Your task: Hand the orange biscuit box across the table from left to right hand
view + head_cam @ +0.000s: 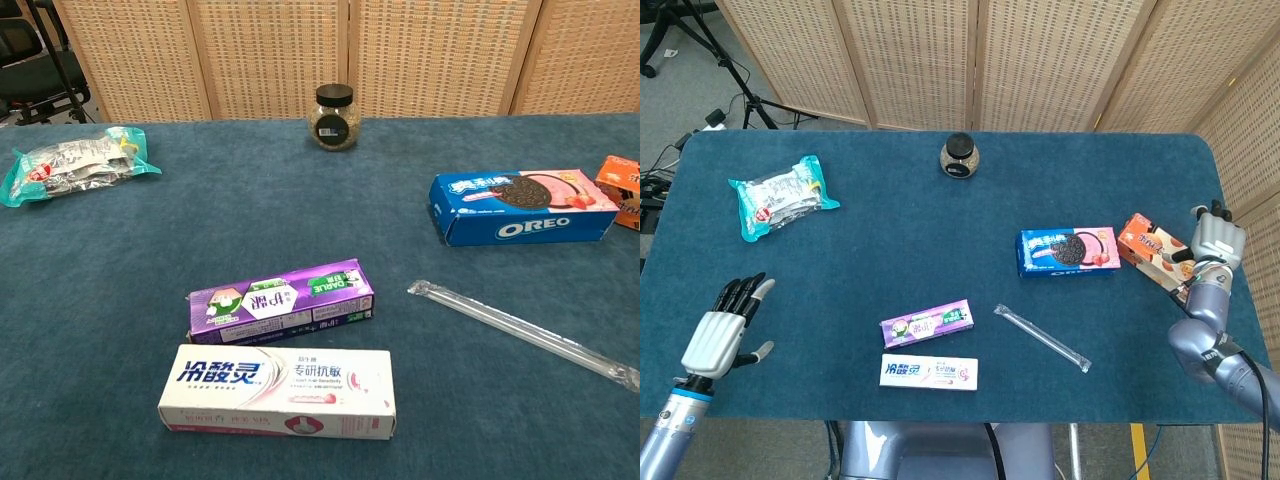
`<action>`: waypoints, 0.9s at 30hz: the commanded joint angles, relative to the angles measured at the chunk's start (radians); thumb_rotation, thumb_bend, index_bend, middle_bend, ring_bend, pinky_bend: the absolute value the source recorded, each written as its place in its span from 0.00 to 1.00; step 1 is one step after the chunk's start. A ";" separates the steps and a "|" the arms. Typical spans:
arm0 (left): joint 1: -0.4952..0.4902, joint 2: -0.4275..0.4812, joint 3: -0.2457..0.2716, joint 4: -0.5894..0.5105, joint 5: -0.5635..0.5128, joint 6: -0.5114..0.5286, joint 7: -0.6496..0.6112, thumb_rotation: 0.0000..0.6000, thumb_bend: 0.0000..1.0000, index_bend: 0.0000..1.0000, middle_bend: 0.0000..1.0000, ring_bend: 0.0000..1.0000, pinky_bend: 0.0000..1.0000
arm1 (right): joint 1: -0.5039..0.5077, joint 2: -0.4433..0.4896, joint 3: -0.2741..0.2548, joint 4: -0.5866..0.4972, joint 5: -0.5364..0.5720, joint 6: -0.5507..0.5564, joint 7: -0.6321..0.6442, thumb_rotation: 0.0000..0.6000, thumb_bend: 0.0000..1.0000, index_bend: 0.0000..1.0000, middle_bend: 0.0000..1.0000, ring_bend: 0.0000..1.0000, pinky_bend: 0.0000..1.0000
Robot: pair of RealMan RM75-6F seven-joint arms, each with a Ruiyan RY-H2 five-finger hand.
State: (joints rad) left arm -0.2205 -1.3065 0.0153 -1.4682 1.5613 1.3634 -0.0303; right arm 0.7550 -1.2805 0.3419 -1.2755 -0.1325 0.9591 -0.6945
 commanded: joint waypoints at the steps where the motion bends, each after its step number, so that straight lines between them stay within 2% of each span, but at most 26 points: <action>1: 0.000 0.000 0.000 -0.001 0.000 -0.001 0.000 1.00 0.23 0.07 0.00 0.00 0.00 | -0.003 0.001 0.000 0.001 -0.004 -0.001 0.009 1.00 0.10 0.14 0.00 0.00 0.20; 8: 0.001 -0.003 -0.003 0.002 -0.001 0.005 0.001 1.00 0.23 0.07 0.00 0.00 0.00 | -0.016 0.020 0.010 -0.037 -0.053 0.000 0.059 1.00 0.10 0.14 0.00 0.00 0.19; 11: 0.001 -0.003 -0.005 0.006 -0.001 0.008 -0.002 1.00 0.23 0.07 0.00 0.00 0.00 | -0.035 0.042 0.018 -0.096 -0.121 0.008 0.113 1.00 0.10 0.14 0.00 0.00 0.19; 13: 0.002 -0.005 -0.009 0.009 -0.003 0.013 -0.005 1.00 0.23 0.07 0.00 0.00 0.00 | -0.059 0.058 0.016 -0.149 -0.203 0.027 0.162 1.00 0.10 0.14 0.00 0.00 0.19; 14: 0.002 -0.005 -0.010 0.012 -0.004 0.015 -0.007 1.00 0.23 0.07 0.00 0.00 0.00 | -0.076 0.067 0.009 -0.180 -0.259 0.040 0.191 1.00 0.10 0.14 0.00 0.00 0.19; 15: 0.004 -0.005 -0.014 0.015 -0.008 0.019 -0.009 1.00 0.23 0.07 0.00 0.00 0.00 | -0.106 0.079 -0.009 -0.235 -0.360 0.068 0.232 1.00 0.10 0.14 0.00 0.00 0.18; 19: 0.007 -0.006 -0.021 0.019 -0.010 0.032 -0.015 1.00 0.23 0.07 0.00 0.00 0.00 | -0.198 0.080 -0.077 -0.308 -0.655 0.182 0.361 1.00 0.10 0.14 0.00 0.00 0.16; 22: 0.010 -0.011 -0.024 0.024 -0.007 0.045 -0.016 1.00 0.23 0.07 0.00 0.00 0.00 | -0.257 0.056 -0.137 -0.300 -0.861 0.284 0.443 1.00 0.10 0.14 0.00 0.00 0.13; 25: 0.013 -0.017 -0.028 0.031 -0.008 0.053 -0.015 1.00 0.23 0.07 0.00 0.00 0.00 | -0.309 0.021 -0.188 -0.263 -1.017 0.389 0.505 1.00 0.10 0.14 0.00 0.00 0.12; 27: 0.015 -0.020 -0.031 0.039 -0.011 0.058 -0.007 1.00 0.23 0.07 0.00 0.00 0.00 | -0.371 -0.009 -0.253 -0.216 -1.160 0.506 0.550 1.00 0.10 0.14 0.00 0.00 0.12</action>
State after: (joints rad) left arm -0.2062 -1.3253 -0.0143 -1.4311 1.5510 1.4197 -0.0388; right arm 0.5168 -1.2395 0.2147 -1.5221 -1.0281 1.2493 -0.2854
